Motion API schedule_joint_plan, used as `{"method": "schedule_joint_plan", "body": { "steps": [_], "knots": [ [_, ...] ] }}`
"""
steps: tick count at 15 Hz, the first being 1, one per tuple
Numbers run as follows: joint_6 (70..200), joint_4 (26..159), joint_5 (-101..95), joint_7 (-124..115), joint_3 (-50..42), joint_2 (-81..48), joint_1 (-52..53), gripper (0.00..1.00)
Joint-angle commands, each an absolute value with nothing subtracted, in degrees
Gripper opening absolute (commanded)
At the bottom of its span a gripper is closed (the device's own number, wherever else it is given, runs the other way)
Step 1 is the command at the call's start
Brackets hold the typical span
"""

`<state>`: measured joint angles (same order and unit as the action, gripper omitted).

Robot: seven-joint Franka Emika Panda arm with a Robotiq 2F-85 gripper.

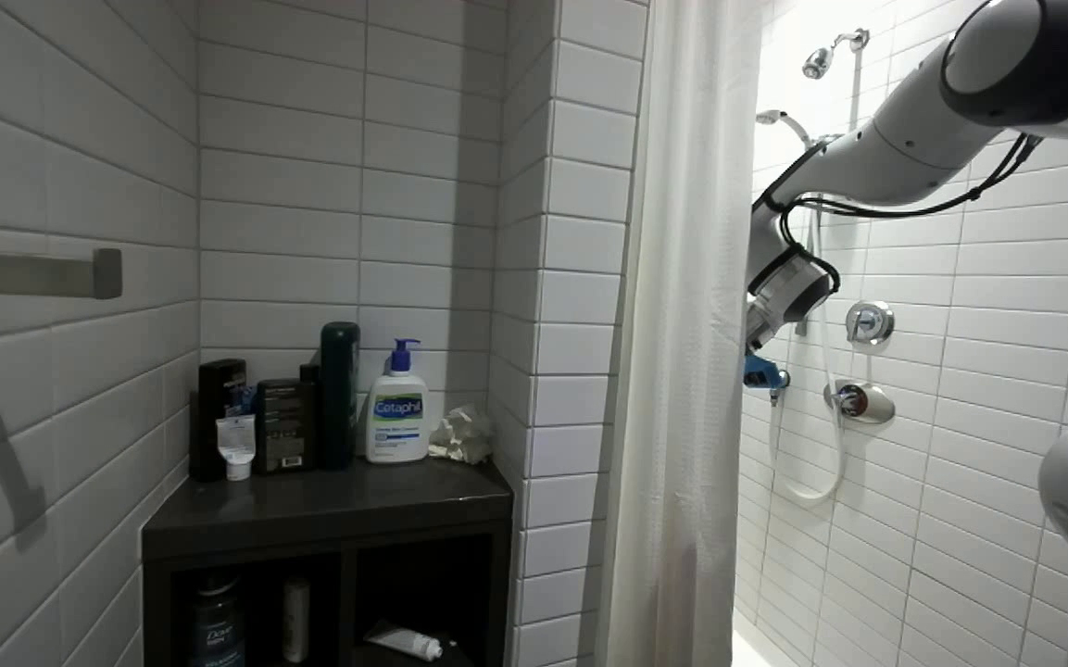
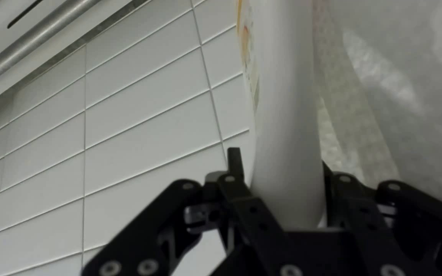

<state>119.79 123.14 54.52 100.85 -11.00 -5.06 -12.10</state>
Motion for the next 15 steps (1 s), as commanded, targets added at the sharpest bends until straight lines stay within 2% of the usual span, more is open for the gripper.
{"method": "schedule_joint_plan", "body": {
  "steps": [1,15],
  "knots": [
    [120.54,122.16,54.09,101.40,-10.24,-6.62,-11.75,0.16],
    [120.11,124.50,44.52,102.23,-8.08,-10.79,-11.83,0.16]
  ]
}}
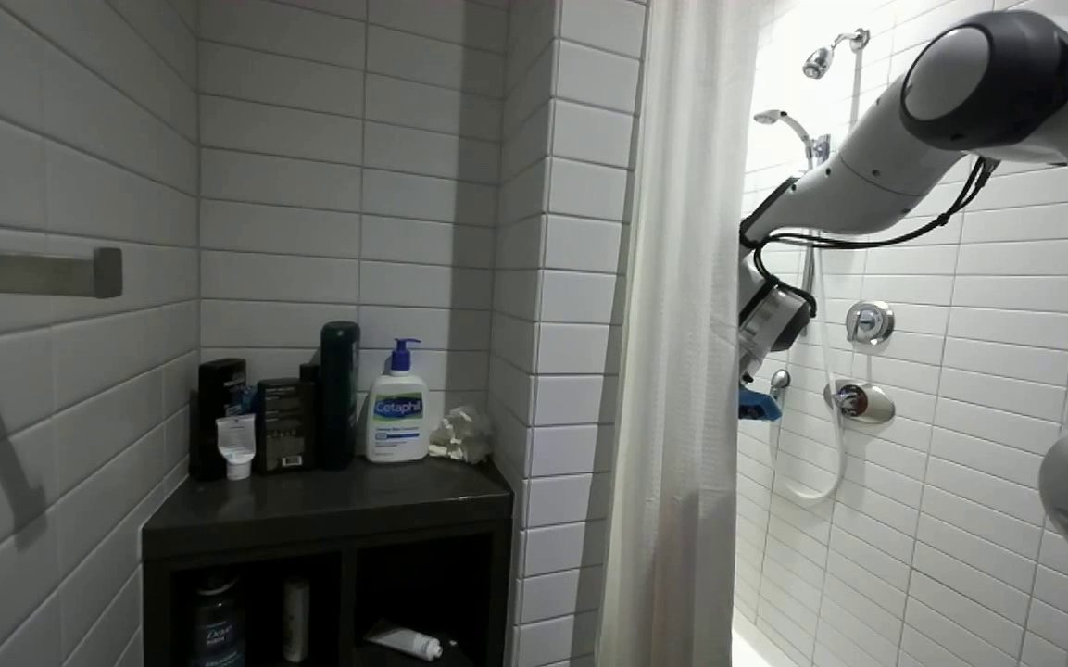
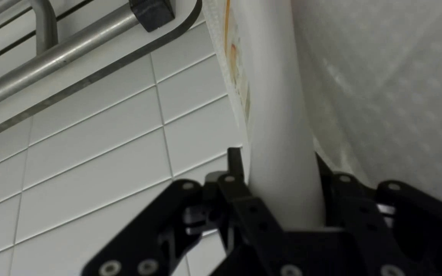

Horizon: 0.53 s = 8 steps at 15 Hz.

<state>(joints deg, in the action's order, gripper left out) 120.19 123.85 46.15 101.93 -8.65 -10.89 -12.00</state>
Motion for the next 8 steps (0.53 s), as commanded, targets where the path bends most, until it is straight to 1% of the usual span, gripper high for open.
{"method": "schedule_joint_plan", "body": {
  "steps": [1,8],
  "knots": [
    [120.17,124.71,44.14,102.18,-7.95,-11.04,-11.82,0.16],
    [121.08,127.41,42.34,104.18,-6.93,-10.49,-11.56,0.16]
  ]
}}
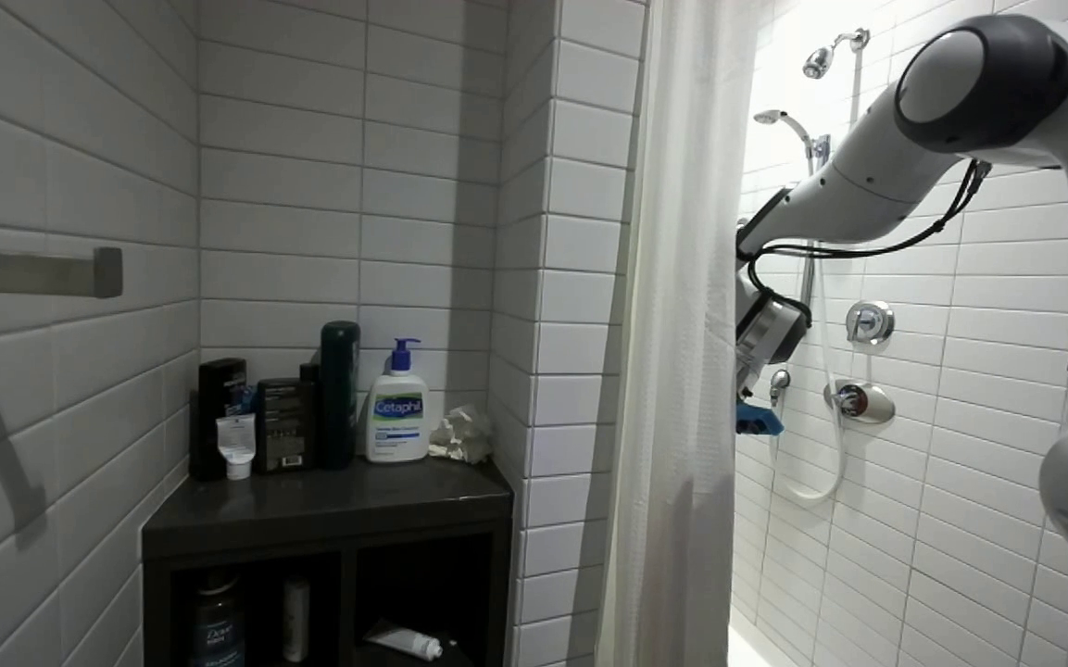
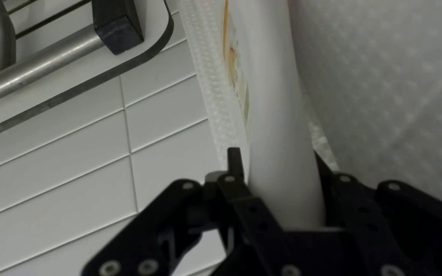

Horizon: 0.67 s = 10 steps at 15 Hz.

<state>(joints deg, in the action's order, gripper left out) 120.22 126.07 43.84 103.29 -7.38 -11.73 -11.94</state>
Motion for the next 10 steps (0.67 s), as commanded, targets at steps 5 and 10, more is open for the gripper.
{"method": "schedule_joint_plan", "body": {
  "steps": [5,10],
  "knots": [
    [120.81,126.67,41.19,105.77,-6.75,-10.46,-11.64,0.79],
    [120.99,126.41,39.71,107.36,-8.04,-8.88,-12.72,1.00]
  ]
}}
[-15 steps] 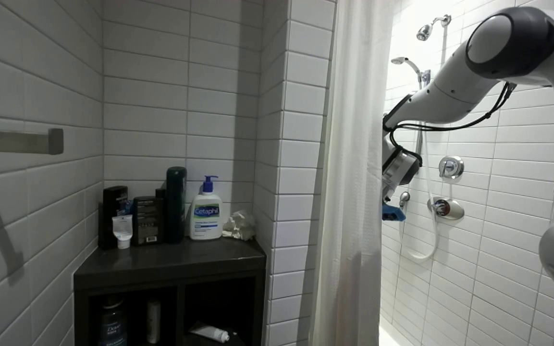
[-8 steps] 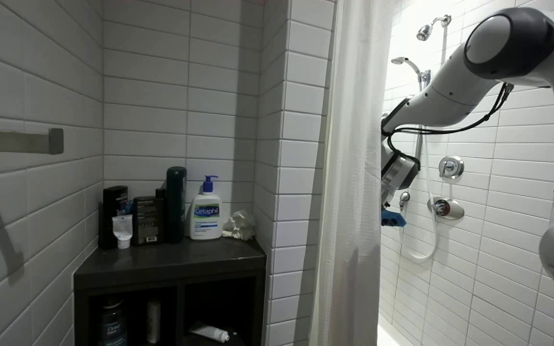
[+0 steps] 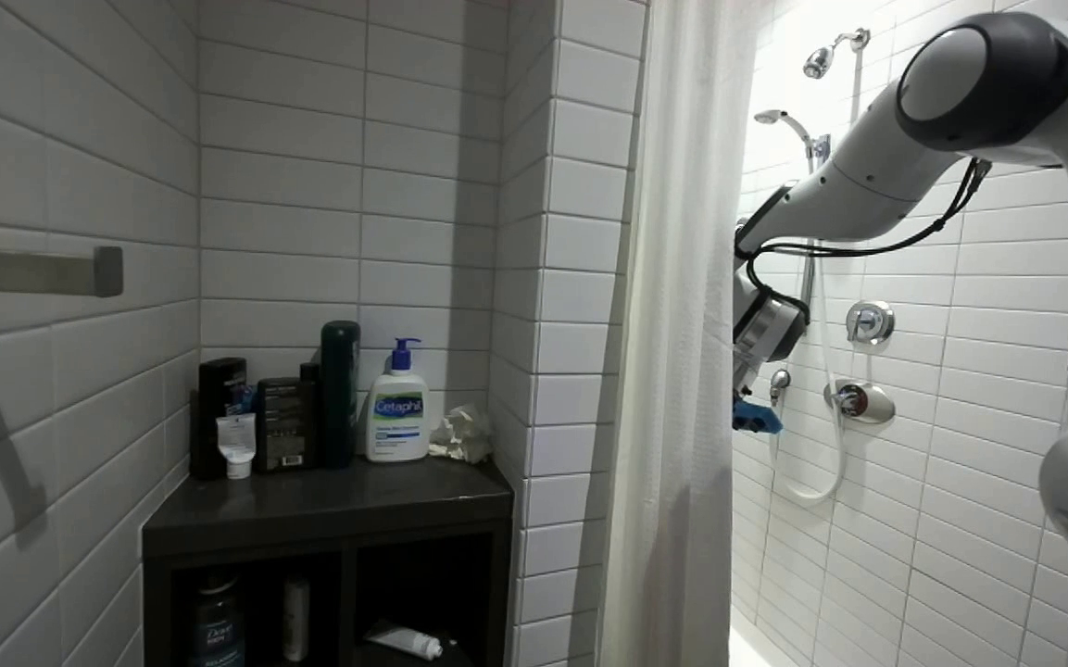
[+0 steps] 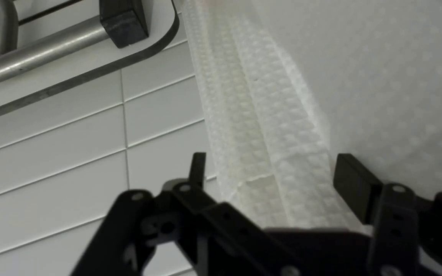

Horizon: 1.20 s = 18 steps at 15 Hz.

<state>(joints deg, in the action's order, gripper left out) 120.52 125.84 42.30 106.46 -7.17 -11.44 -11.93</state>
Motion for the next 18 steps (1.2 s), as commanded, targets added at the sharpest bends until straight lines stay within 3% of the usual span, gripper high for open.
{"method": "schedule_joint_plan", "body": {
  "steps": [1,11,18],
  "knots": [
    [120.87,126.69,37.70,107.32,-9.04,-7.77,-13.48,1.00],
    [120.18,128.04,21.59,103.25,-21.85,13.59,-21.62,1.00],
    [98.75,115.72,16.46,100.31,-32.35,24.34,-25.02,1.00]
  ]
}}
